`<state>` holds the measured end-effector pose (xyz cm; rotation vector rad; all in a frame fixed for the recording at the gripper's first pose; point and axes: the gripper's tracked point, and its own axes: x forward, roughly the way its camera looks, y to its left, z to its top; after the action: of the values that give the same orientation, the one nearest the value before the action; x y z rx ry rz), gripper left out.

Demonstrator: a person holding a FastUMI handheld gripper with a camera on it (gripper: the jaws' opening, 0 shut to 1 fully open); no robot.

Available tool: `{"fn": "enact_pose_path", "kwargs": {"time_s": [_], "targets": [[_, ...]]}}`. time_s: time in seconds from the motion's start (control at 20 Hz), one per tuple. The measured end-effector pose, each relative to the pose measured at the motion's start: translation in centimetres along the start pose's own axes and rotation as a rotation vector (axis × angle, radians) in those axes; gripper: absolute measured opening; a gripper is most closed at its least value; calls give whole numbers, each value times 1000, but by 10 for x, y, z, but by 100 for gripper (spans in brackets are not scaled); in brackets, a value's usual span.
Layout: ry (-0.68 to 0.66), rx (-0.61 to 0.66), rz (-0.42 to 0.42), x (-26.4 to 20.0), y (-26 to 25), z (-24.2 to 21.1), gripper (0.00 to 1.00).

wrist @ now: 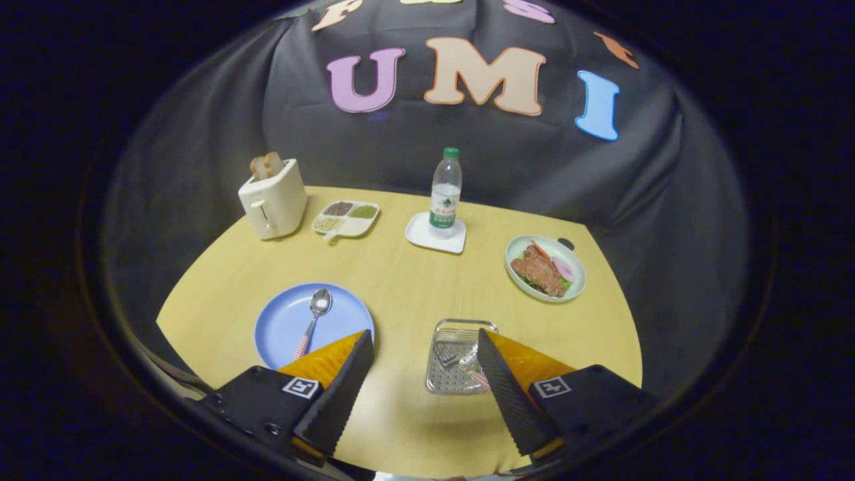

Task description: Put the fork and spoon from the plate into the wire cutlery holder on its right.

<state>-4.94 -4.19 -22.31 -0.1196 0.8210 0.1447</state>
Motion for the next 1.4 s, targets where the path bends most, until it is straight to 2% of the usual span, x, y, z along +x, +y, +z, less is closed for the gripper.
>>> {"fn": "enact_pose_path", "kwargs": {"time_s": [0.4,0.8,1.4], "targets": [[-132,34,-11,-9,67,0,100],[-27,15,44,33,138,-54,100],[116,-64,88,77,182,-111,100]]}}
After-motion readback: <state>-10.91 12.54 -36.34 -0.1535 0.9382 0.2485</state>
